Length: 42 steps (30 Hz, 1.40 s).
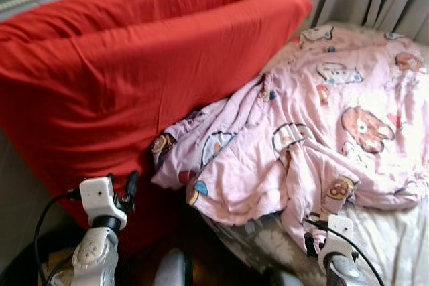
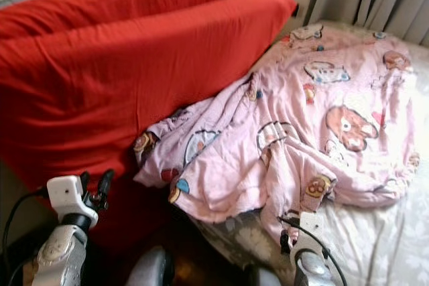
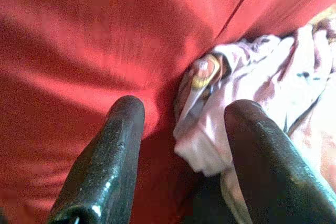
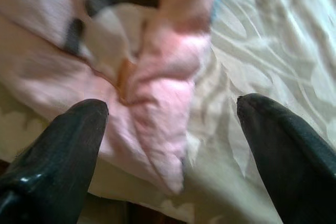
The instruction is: Clean up the room
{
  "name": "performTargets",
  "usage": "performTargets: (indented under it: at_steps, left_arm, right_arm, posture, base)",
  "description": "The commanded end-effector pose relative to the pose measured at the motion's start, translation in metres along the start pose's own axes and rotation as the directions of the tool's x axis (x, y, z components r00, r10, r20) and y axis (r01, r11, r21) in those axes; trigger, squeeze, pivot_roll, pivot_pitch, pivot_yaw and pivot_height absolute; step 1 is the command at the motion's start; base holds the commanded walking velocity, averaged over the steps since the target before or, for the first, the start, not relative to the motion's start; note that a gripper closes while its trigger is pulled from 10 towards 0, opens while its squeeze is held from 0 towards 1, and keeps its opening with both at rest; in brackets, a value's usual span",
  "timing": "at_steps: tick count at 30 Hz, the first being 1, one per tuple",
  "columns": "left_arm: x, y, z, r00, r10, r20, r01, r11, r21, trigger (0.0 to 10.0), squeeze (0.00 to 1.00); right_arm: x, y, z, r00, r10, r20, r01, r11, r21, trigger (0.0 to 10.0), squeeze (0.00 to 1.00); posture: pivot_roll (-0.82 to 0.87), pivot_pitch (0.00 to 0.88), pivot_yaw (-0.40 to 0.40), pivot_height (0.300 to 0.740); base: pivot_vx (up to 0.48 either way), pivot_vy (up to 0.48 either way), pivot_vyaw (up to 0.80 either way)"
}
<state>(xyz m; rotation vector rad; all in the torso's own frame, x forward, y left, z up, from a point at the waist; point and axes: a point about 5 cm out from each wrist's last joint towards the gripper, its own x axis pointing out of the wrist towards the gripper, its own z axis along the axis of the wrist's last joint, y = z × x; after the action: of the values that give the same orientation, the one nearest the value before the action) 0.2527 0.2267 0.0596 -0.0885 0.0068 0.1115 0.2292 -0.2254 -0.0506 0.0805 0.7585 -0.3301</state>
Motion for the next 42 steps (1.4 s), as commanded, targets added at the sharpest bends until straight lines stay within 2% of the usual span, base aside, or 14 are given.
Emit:
performTargets:
  at_steps: [1, 8, 12, 23, 24, 25, 26, 27, 29, 30, 42]
  left_arm:
    - [-0.005, -0.001, 0.002, 1.0, -0.002, -0.004, 0.002, 1.0, -0.005, 10.0, 0.0]
    - [-0.015, 0.003, 0.012, 1.0, -0.003, 0.002, 0.003, 1.0, 0.015, 10.0, 0.0]
    - [-0.021, 0.007, 0.02, 1.0, -0.001, -0.001, 0.001, 0.999, 0.034, 10.0, 0.0]
    - [-0.029, 0.01, 0.022, 1.0, 0.001, -0.027, 0.0, 0.999, 0.044, 10.0, 0.0]
    - [-0.029, 0.01, 0.023, 1.0, 0.002, -0.031, -0.001, 0.999, 0.045, 10.0, 0.0]
    - [-0.029, 0.01, 0.023, 1.0, 0.002, -0.031, -0.001, 0.999, 0.045, 10.0, 0.0]
    - [-0.03, 0.01, 0.023, 0.999, 0.002, -0.034, -0.001, 0.999, 0.047, 10.0, 0.0]
    - [-0.03, 0.01, 0.023, 0.999, 0.002, -0.035, -0.001, 0.999, 0.047, 10.0, 0.0]
    - [-0.03, 0.011, 0.023, 0.999, 0.002, -0.039, 0.0, 0.999, 0.05, 10.0, 0.0]
    - [-0.03, 0.011, 0.023, 0.999, 0.002, -0.04, 0.0, 0.999, 0.05, 10.0, 0.0]
    - [-0.03, 0.012, 0.022, 0.998, 0.002, -0.058, 0.002, 0.999, 0.054, 10.0, 0.0]
  right_arm:
    - [-0.001, -0.006, -0.006, 1.0, -0.018, -0.009, 0.018, 1.0, 0.019, 10.0, 0.0]
    - [-0.001, -0.006, -0.006, 1.0, -0.005, -0.009, 0.006, 0.999, 0.041, 10.0, 0.0]
    - [0.0, 0.003, 0.001, 0.999, 0.034, 0.016, -0.034, 0.998, 0.044, 10.0, 0.0]
    - [0.0, 0.006, 0.005, 0.999, 0.039, 0.026, -0.041, 0.997, 0.059, 10.0, 0.0]
    - [0.0, 0.006, 0.005, 0.999, 0.04, 0.026, -0.042, 0.997, 0.059, 6.9, 0.0]
    - [0.0, 0.006, 0.005, 0.999, 0.04, 0.026, -0.042, 0.997, 0.059, 6.9, 0.0]
    - [0.0, 0.006, 0.004, 0.999, 0.041, 0.025, -0.042, 0.997, 0.059, 3.3, 0.0]
    - [0.0, 0.006, 0.004, 0.999, 0.041, 0.024, -0.043, 0.997, 0.059, 3.3, 0.0]
    - [0.0, 0.006, 0.003, 0.999, 0.039, 0.018, -0.039, 0.998, 0.053, 0.3, 0.0]
    - [0.0, 0.006, 0.002, 0.999, 0.038, 0.016, -0.038, 0.998, 0.055, 0.0, 0.0]
    - [-0.001, 0.009, -0.002, 0.999, 0.047, 0.001, -0.047, 0.997, 0.054, 0.0, 0.0]
  posture:
    - [0.21, 0.194, 0.002, 0.635]
    - [0.24, 0.221, 0.018, 0.635]
    - [0.25, 0.231, 0.033, 0.635]
    - [0.27, 0.238, 0.041, 0.635]
    - [0.27, 0.237, 0.042, 0.635]
    - [0.27, 0.237, 0.042, 0.635]
    - [0.27, 0.237, 0.043, 0.635]
    - [0.27, 0.237, 0.043, 0.635]
    - [0.27, 0.236, 0.045, 0.635]
    - [0.27, 0.236, 0.045, 0.635]
    - [0.27, 0.227, 0.048, 0.635]
  base:
    - [0.0, 0.0, 0.0]
    - [0.0, 0.0, 0.0]
    - [0.0, 0.0, 0.0]
    - [0.0, 0.0, 0.0]
    - [0.0, 0.0, 0.0]
    - [0.0, 0.0, 0.0]
    - [0.0, 0.0, 0.0]
    - [0.0, 0.0, 0.0]
    - [0.0, 0.0, 0.0]
    - [0.0, 0.0, 0.0]
    - [0.0, 0.0, 0.0]
